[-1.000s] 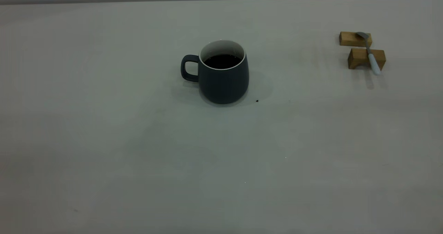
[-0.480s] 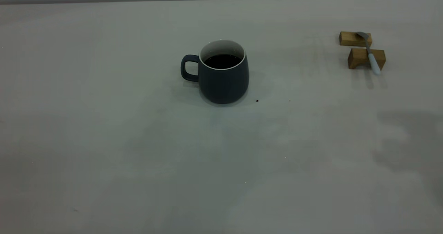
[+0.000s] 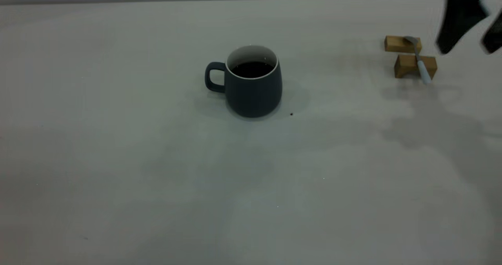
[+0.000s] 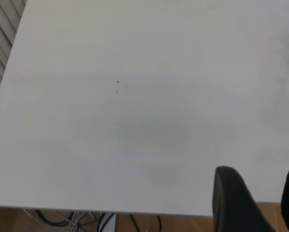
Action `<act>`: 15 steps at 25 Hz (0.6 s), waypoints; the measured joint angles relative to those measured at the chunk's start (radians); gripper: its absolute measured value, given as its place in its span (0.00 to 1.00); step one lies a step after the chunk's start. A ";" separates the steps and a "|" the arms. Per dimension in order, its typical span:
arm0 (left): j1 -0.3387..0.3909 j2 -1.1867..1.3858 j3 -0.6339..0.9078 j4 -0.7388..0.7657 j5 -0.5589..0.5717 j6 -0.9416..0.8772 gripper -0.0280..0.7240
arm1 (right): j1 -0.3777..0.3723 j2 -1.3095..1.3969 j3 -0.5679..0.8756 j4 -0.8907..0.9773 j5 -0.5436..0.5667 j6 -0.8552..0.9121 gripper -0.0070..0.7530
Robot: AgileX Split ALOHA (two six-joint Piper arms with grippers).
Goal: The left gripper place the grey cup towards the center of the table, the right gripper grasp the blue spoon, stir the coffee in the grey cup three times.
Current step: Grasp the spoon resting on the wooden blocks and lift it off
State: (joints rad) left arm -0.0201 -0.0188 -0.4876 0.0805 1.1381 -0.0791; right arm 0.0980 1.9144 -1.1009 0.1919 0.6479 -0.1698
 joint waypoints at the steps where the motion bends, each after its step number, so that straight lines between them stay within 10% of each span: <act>1: 0.000 0.000 0.000 0.000 0.000 0.000 0.47 | 0.005 0.040 -0.026 0.002 -0.002 0.000 0.85; 15: 0.000 0.000 0.000 0.000 0.000 0.000 0.47 | 0.021 0.367 -0.318 -0.125 0.015 0.012 0.84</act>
State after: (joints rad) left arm -0.0201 -0.0188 -0.4876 0.0805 1.1381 -0.0791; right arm 0.1192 2.2814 -1.4187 0.0670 0.6630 -0.1582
